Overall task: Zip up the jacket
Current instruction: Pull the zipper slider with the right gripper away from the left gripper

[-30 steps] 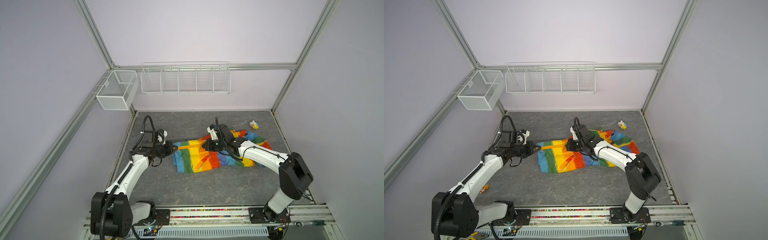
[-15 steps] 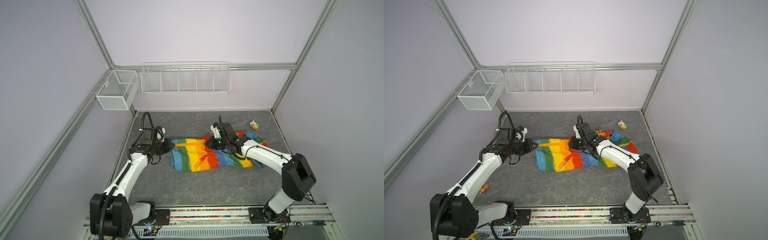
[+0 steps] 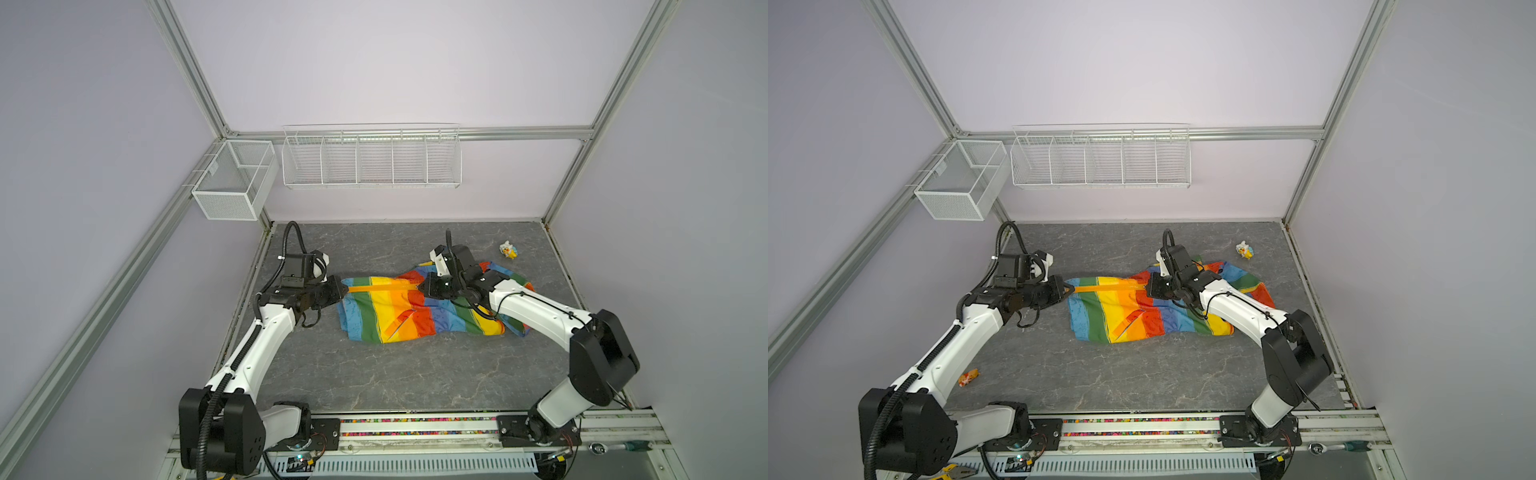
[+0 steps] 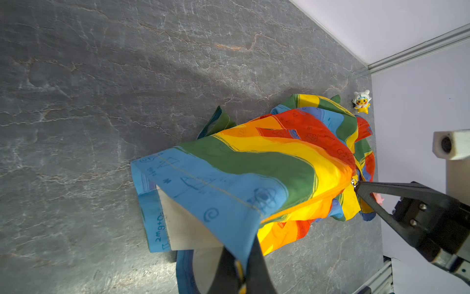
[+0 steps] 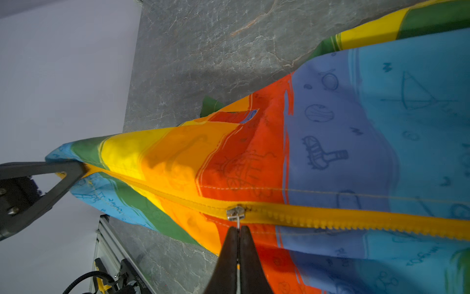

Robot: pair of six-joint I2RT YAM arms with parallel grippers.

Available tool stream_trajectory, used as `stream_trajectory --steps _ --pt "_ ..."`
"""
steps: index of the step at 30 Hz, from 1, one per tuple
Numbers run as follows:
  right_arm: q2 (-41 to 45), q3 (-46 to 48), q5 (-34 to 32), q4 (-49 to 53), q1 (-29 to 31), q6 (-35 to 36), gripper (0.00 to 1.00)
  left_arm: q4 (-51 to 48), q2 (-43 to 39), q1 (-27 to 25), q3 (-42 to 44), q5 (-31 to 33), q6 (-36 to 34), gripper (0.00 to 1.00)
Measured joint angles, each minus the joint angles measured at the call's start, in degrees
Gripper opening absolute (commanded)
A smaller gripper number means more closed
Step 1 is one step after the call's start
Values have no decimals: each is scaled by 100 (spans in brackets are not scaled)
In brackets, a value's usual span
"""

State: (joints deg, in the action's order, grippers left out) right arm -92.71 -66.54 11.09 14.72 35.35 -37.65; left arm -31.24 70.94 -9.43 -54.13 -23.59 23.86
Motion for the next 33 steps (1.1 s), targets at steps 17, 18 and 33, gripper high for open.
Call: stream_trajectory --steps 17,18,33 --pt "197 186 -195 225 -302 179 7 -37 0 0 0 46 -15 0" --pt "210 203 -208 234 -323 192 7 -37 0 2 0 48 -15 0" --pt "302 428 -238 398 -778 389 7 -39 0 0 0 48 -37 0"
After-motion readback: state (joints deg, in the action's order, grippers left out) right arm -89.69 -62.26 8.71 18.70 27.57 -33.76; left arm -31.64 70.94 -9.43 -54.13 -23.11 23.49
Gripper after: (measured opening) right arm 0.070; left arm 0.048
